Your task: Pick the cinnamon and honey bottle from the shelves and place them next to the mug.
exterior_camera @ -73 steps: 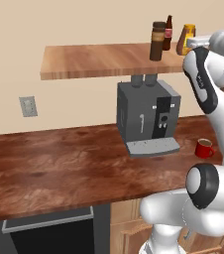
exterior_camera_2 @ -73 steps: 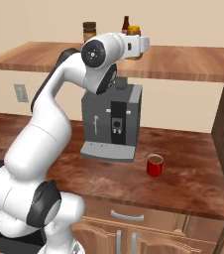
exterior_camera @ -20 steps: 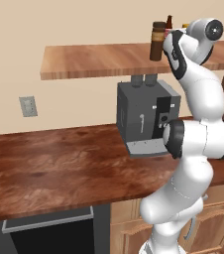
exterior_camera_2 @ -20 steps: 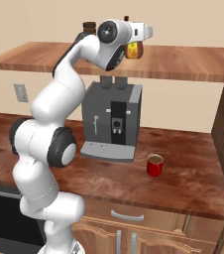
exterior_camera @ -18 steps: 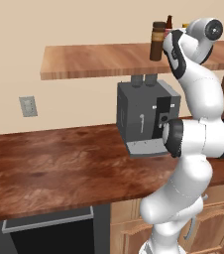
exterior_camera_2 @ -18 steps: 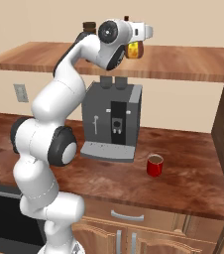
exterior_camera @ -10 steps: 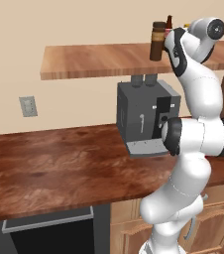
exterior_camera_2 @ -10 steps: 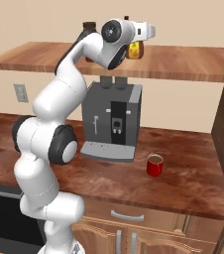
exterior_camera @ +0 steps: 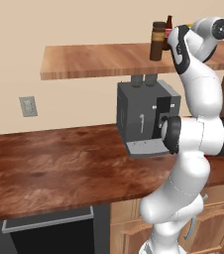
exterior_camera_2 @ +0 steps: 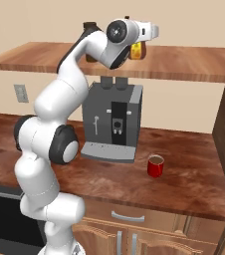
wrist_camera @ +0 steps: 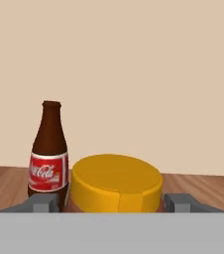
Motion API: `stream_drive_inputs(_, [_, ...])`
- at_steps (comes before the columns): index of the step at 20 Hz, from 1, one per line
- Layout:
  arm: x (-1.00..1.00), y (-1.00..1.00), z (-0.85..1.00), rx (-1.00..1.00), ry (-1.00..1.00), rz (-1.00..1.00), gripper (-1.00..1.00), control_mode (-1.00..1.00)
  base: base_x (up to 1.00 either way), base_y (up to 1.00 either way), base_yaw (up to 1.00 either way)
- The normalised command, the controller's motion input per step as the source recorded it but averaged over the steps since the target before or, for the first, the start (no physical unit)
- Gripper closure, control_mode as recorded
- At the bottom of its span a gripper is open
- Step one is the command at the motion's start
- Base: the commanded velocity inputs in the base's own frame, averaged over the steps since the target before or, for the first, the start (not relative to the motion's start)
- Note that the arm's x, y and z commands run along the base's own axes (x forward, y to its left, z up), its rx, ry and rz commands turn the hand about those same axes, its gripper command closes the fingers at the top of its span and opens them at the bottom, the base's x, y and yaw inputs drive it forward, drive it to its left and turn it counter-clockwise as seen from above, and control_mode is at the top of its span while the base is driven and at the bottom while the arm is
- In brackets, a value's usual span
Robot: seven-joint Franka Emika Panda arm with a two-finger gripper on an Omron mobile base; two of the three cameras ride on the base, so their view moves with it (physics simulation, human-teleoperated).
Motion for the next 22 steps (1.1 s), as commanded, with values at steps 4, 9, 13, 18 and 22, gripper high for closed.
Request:
stream_drive_inputs(4, [-0.01, 0.0, 0.0, 0.0, 0.03, 0.0, 1.0, -1.0, 0.0, 0.0, 0.0])
stream_drive_inputs(9, [-0.45, 0.0, 0.0, 0.0, 0.0, 0.0, 1.0, -1.0, 0.0, 0.0, 0.0])
stream_drive_inputs(13, [-0.73, -0.05, 0.0, 0.0, 0.0, 0.0, 1.0, -1.0, 0.0, 0.0, 0.0])
stream_drive_inputs(18, [-0.64, -0.01, 0.07, 0.0, 0.0, 0.0, 1.0, -1.0, 0.0, 0.0, 0.0])
stream_drive_inputs(22, [-0.56, 0.0, 0.11, 0.0, 0.0, 0.0, 1.0, -1.0, 0.0, 0.0, 0.0])
